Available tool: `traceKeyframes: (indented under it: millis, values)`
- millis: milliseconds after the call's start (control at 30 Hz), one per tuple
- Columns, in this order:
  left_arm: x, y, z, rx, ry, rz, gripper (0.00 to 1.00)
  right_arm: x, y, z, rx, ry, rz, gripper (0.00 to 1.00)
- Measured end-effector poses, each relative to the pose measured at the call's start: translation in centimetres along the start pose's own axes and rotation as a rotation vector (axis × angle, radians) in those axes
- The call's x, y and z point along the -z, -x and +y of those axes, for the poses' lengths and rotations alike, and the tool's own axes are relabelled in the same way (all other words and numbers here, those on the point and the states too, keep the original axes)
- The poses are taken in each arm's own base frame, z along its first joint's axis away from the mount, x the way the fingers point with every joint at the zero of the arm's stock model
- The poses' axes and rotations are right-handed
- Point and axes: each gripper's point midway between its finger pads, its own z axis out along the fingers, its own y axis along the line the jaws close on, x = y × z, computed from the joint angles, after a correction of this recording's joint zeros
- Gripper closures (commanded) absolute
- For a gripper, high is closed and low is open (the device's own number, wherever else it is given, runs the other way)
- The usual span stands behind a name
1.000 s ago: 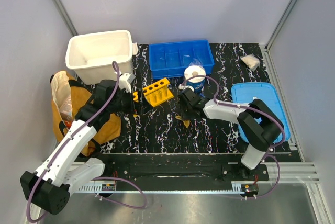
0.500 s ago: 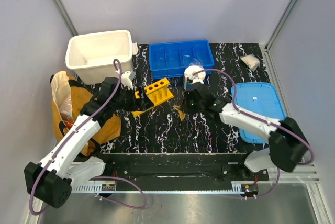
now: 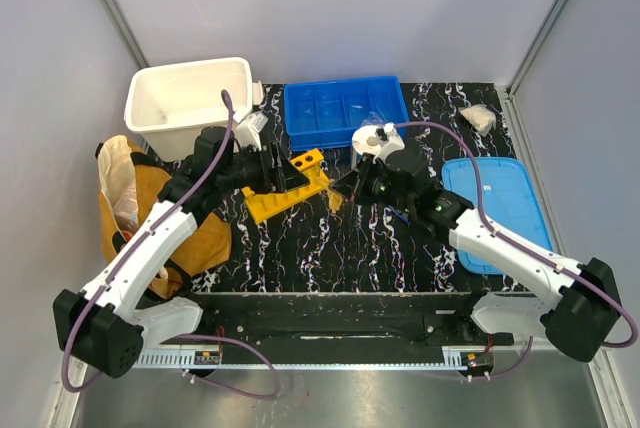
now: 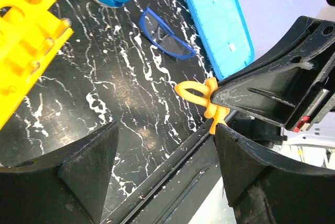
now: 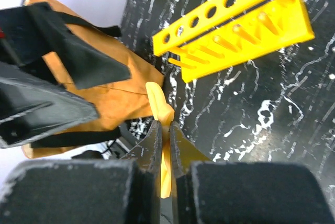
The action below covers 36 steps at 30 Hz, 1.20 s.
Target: Organize the chemistry lab equipment
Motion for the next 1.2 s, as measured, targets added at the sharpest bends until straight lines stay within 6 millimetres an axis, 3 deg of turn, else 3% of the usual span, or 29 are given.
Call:
traceKeyframes:
  millis: [500, 600, 767, 933, 1000, 1067, 1200]
  values:
    - [-2.0, -1.0, -4.4, 0.045, -0.234, 0.099, 0.26, 0.2, 3.6, 4.0, -0.153, 0.134, -0.129, 0.95]
    - [-2.4, -1.8, -5.3, 0.045, -0.27, 0.114, 0.37, -0.1, 3.9, 4.5, -0.174, 0.153, -0.141, 0.94]
    - [-3.0, -2.7, -5.9, 0.066, -0.3, 0.145, 0.72, -0.3, 3.9, 4.5, -0.208, 0.163, -0.145, 0.9]
    - [-3.1, -2.7, -5.9, 0.078, -0.297, 0.148, 0.99, -0.5, 3.6, 3.7, -0.224, 0.149, -0.156, 0.71]
    - [-3.2, -2.7, -5.8, 0.08, -0.29, 0.147, 1.0, -0.6, 3.5, 3.3, -0.223, 0.141, -0.161, 0.56]
    - [-3.3, -2.7, -5.5, 0.079, -0.269, 0.14, 1.0, -0.4, 3.5, 3.2, -0.216, 0.143, -0.165, 0.3]
    - [-3.5, -2.1, -3.6, 0.079, -0.144, 0.112, 1.0, 1.2, 3.5, 2.5, -0.201, 0.127, -0.201, 0.01]
